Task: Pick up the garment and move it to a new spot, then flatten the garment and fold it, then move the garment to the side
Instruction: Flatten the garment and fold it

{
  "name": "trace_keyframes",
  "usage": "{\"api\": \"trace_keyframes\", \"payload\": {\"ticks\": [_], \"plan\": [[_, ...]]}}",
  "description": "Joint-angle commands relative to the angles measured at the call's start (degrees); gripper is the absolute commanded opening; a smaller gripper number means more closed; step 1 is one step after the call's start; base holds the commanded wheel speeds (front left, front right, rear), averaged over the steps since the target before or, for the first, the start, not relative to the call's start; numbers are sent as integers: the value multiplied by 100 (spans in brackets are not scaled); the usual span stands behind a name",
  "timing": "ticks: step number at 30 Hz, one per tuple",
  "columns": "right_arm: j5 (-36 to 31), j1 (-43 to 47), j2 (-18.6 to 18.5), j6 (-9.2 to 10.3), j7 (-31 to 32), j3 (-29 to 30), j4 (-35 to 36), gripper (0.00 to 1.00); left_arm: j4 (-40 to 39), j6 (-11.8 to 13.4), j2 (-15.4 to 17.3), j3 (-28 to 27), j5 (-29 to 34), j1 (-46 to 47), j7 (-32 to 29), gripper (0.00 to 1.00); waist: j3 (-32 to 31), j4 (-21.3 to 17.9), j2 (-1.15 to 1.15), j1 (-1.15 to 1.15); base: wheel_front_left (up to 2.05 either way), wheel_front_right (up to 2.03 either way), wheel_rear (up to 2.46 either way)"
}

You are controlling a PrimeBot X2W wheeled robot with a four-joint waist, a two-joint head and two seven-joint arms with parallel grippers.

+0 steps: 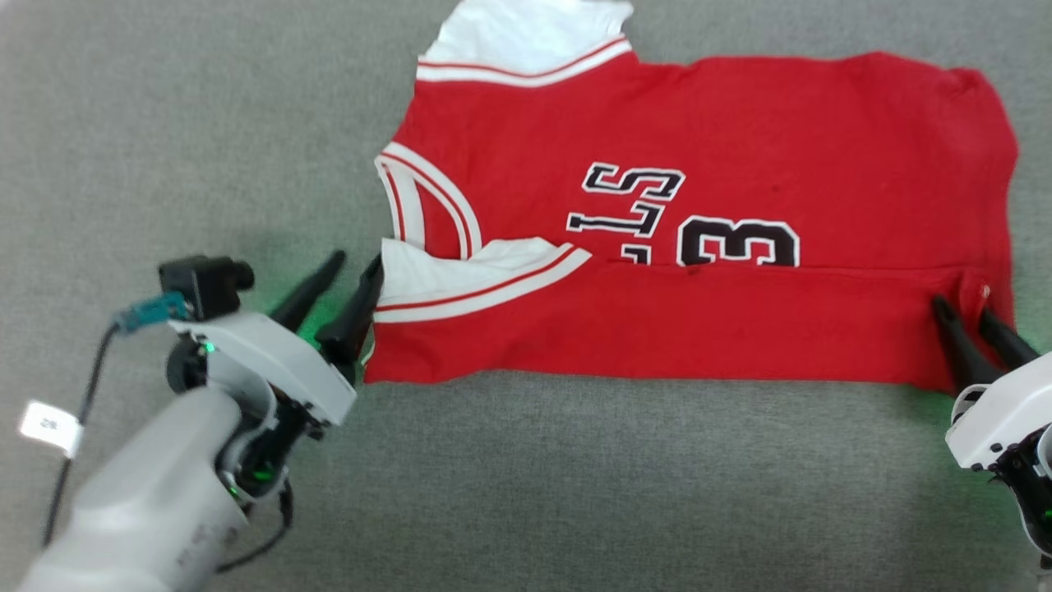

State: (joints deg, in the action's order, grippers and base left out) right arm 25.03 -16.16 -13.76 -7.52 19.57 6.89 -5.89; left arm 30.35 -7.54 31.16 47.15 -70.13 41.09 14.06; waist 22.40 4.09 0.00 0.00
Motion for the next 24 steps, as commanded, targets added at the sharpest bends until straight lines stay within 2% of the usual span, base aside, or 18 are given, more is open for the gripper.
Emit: {"api": "trace_keyframes", "payload": {"ticks": [1,7,10,13,16,19,24], "plan": [[58,39,0,6,-60,5,-4,100,-17,11,82,41,-40,157,-23,100,-231,-32,0,0,0,0,0],[198,196,-33,6,-189,40,61,100,-136,11,702,457,3,499,-546,100,-658,-77,0,0,0,0,0],[257,279,-42,6,-212,126,132,100,-362,11,983,663,-176,597,-1235,100,-805,-68,0,0,0,0,0],[253,391,-11,6,-177,170,234,100,-620,15,1280,907,-404,699,-2288,100,-862,-65,0,0,0,0,0],[237,443,21,5,-156,210,345,100,-999,131,1467,1125,-676,802,-3355,100,-852,-80,0,0,0,0,0],[236,446,65,6,-158,202,400,100,-1384,343,1577,1222,-975,834,-4084,100,-782,-127,0,0,0,0,0],[199,401,136,6,-130,106,459,100,-1642,576,1583,1260,-1161,816,-4426,100,-648,-245,0,0,0,0,0]]}}
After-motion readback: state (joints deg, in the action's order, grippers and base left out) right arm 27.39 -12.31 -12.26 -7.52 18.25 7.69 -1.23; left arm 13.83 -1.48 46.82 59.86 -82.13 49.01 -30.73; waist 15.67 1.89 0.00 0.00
